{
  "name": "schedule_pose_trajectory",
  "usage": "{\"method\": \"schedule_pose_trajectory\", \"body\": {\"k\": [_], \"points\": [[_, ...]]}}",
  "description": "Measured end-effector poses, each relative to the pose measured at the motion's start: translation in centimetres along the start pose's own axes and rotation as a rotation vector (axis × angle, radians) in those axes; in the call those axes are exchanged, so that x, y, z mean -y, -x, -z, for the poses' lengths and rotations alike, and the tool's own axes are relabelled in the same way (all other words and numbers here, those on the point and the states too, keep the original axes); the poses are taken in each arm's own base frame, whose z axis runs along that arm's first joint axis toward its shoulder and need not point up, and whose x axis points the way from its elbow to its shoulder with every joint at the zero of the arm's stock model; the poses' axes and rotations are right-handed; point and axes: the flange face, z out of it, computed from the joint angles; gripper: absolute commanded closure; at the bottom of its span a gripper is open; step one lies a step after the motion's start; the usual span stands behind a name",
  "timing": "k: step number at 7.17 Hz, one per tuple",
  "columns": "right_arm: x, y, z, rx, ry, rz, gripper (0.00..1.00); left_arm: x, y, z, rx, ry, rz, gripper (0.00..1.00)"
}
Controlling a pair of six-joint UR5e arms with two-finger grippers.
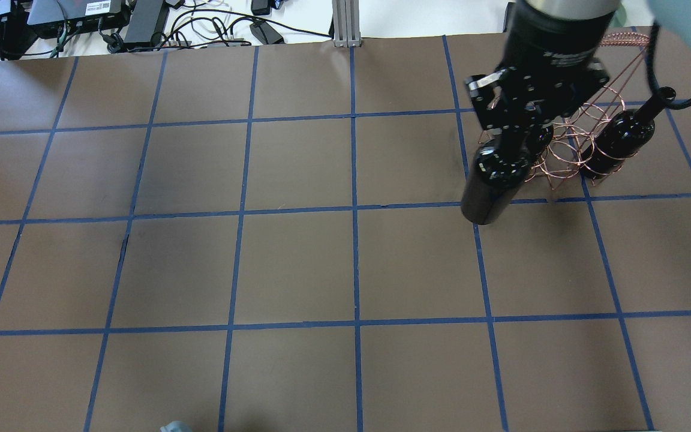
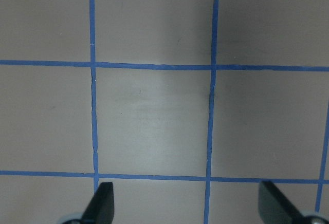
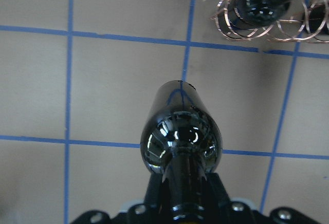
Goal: Place wine into wine basket
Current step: 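Carry the bottle with the right gripper to the copper wire basket, then lower the bottle into the empty basket slot with the right gripper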
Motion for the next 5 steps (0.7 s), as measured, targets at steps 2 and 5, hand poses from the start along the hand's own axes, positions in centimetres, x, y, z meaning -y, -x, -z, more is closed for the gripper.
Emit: {"method": "schedule_pose_trajectory", "body": {"k": [2,5], "points": [[-0.3,-7.7,0.6,-0.05,0.018,0.068,1.0,0.0,0.0,0.0,0.0,0.0,0.0,0.0],[0.5,-17.3,1.0,-0.064,-0.01,0.16,1.0,0.0,0.0,0.0,0.001,0.001,0.0,0.0]]}}
